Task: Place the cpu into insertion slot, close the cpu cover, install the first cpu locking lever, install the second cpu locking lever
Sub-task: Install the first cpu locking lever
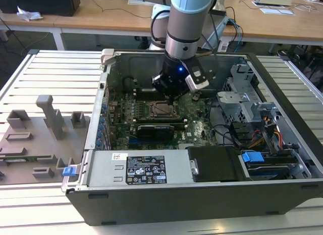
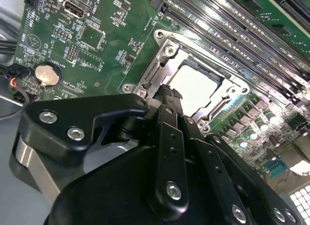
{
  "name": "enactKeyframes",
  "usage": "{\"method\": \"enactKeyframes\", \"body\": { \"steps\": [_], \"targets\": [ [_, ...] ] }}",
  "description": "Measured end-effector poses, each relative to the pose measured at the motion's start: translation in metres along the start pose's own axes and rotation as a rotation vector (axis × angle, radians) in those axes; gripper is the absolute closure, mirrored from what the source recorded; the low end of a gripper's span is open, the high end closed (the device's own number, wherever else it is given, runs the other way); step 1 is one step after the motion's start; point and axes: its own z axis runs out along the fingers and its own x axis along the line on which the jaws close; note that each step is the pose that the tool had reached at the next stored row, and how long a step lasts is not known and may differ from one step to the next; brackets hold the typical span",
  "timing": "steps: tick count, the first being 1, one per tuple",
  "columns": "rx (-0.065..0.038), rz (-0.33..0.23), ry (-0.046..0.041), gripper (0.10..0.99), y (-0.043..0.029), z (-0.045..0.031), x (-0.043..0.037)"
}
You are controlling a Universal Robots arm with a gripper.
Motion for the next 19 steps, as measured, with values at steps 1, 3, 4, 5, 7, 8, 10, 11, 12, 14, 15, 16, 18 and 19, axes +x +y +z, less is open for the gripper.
{"method": "enactKeyframes", "body": {
  "steps": [1, 3, 4, 5, 7, 8, 10, 11, 12, 14, 15, 16, 18, 19],
  "targets": [
    [0.0, 0.0, 0.0, 0.98, 0.0, -0.0005, 0.0],
    [0.0, 0.0, 0.0, 0.98, 0.0001, -0.0018, 0.0001],
    [0.0, 0.0, 0.0, 0.98, 0.0001, -0.0023, 0.0001],
    [0.0, 0.0, 0.0, 0.98, 0.0001, -0.0026, 0.0001],
    [0.0, 0.0, 0.0, 0.98, 0.0002, -0.0037, 0.0001],
    [0.0, 0.0, 0.0, 0.98, 0.0002, -0.0044, 0.0001],
    [0.0, 0.0, 0.0, 0.98, 0.0003, -0.0053, 0.0002],
    [0.0, 0.0, 0.0, 0.98, 0.0003, -0.006, 0.0002],
    [0.0, 0.0, 0.0, 0.98, 0.0004, -0.0073, 0.0002],
    [0.0, 0.0, 0.0, 0.98, 0.0005, -0.009, 0.0003],
    [0.0, 0.0, 0.0, 0.98, 0.0006, -0.0099, 0.0003],
    [0.0, 0.0, -0.0001, 0.98, 0.0007, -0.0125, 0.0003],
    [0.0, 0.0, 0.0, 0.98, 0.001, -0.0175, 0.0005],
    [0.0, 0.0, 0.0, 0.98, 0.0011, -0.0206, 0.0006]
  ]
}}
